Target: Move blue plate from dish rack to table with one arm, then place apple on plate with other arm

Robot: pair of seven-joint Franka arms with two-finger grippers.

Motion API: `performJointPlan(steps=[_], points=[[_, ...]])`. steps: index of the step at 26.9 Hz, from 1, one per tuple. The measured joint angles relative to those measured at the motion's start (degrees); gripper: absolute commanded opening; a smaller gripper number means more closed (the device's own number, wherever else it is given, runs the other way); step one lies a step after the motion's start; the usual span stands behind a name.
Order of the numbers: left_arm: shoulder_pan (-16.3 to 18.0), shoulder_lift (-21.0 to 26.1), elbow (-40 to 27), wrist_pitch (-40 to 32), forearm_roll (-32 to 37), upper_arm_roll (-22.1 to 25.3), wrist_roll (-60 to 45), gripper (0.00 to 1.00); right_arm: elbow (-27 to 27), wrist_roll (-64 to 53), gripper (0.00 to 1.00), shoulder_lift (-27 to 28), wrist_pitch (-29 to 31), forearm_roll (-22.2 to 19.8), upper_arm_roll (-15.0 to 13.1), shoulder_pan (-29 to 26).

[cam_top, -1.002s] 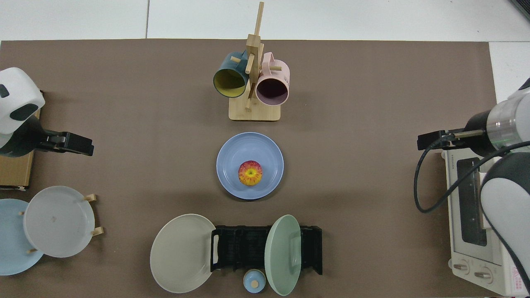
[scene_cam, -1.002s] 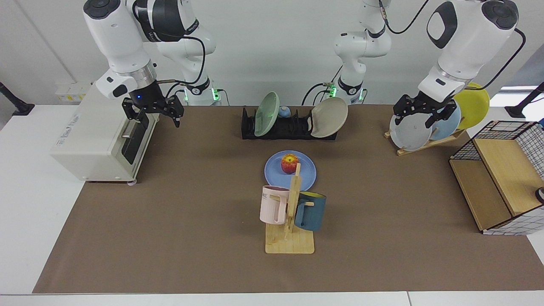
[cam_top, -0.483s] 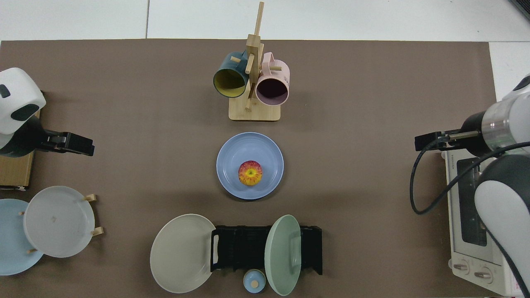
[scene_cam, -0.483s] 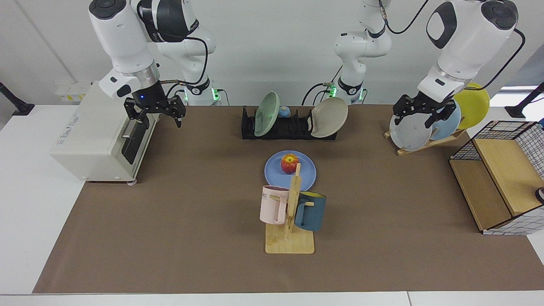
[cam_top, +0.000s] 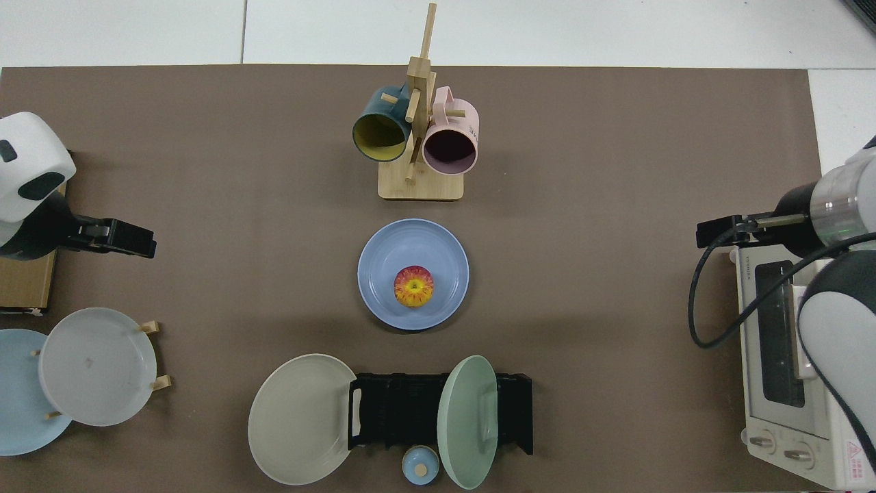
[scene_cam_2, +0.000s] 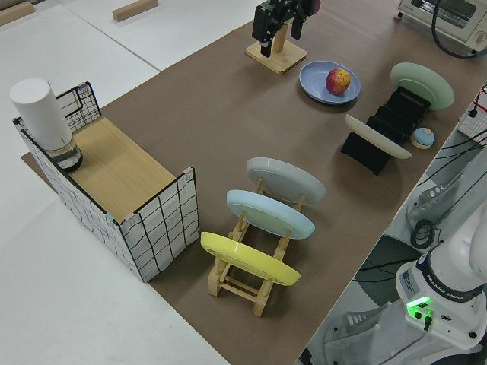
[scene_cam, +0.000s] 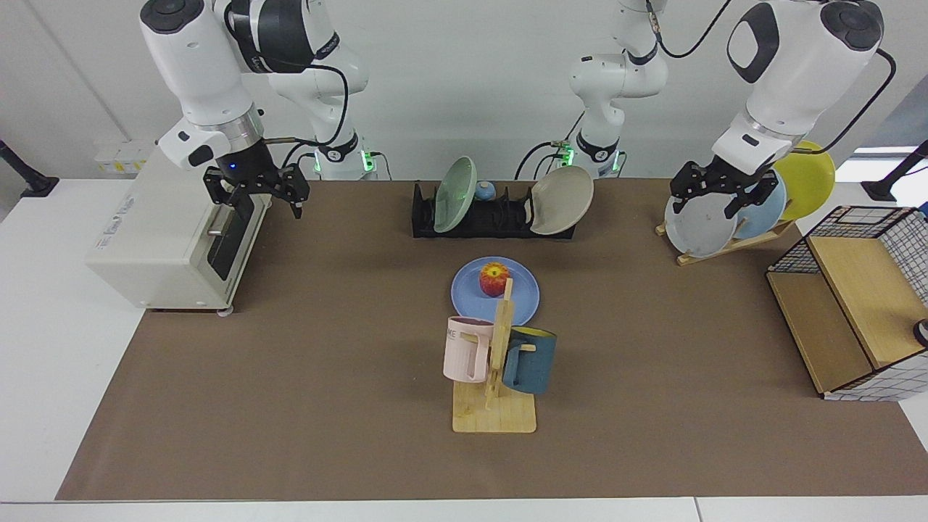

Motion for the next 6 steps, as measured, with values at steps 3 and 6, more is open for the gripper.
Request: performJointPlan(steps=[3, 6], points=[[0.0, 0.0, -0.03, 0.0, 0.0, 0.0, 0.0, 1.0, -0.03, -0.14, 1.0, 0.1, 0.0, 0.02, -0.03, -1.08], [0.0, 0.0, -0.05, 0.0, 0.0, 0.0, 0.0, 1.0, -0.04, -0.49, 1.0, 0.17, 0.0, 0.03, -0.05, -1.68]])
